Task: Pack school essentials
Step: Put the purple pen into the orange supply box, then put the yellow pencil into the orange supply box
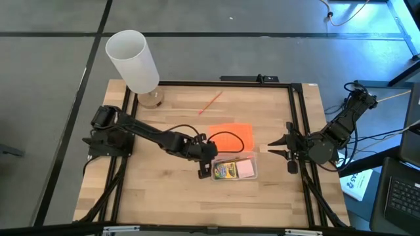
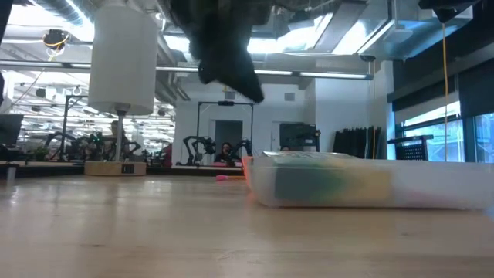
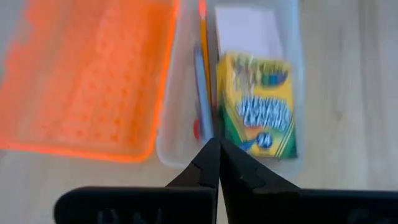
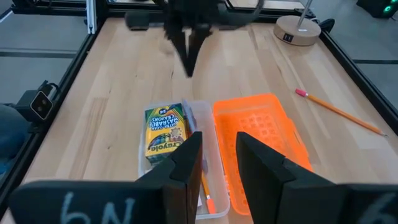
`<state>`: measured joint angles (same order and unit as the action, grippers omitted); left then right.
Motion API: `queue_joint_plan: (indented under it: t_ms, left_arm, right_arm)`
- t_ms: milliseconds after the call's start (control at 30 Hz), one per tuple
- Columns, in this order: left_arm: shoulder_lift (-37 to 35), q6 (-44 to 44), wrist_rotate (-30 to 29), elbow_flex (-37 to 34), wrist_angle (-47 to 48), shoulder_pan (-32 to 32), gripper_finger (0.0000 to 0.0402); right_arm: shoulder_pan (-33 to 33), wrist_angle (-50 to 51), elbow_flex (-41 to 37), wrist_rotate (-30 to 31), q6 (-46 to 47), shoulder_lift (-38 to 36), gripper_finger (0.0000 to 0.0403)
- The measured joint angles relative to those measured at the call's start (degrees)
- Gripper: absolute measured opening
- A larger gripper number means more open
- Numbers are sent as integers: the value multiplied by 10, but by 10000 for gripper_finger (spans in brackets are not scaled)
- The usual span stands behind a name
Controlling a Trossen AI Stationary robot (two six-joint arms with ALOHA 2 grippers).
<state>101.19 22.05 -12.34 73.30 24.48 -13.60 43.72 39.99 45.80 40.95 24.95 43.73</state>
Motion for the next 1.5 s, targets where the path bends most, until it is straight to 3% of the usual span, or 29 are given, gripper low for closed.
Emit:
queue_joint_plan:
  t_ms: [233, 533, 867, 1100, 1233, 1500]
  left_arm:
    - [17, -1, -1, 0, 5, 1, 0]
    - [-15, 2, -21, 0, 32, 25, 1]
    - [-64, 10, -19, 0, 118, 143, 4]
    - [-67, -80, 33, 0, 134, 226, 6]
    - [-67, -88, 36, 0, 139, 260, 9]
    - [-67, -123, 64, 0, 155, 298, 65]
  right_arm:
    - [0, 3, 0, 0, 0, 0, 101]
    - [0, 4, 0, -9, 0, 0, 101]
    - [0, -1, 0, -36, 2, 0, 101]
    - [0, 2, 0, -51, 4, 0, 101]
    - [0, 0, 0, -69, 4, 0, 101]
    - [0, 0, 0, -72, 47, 0, 101]
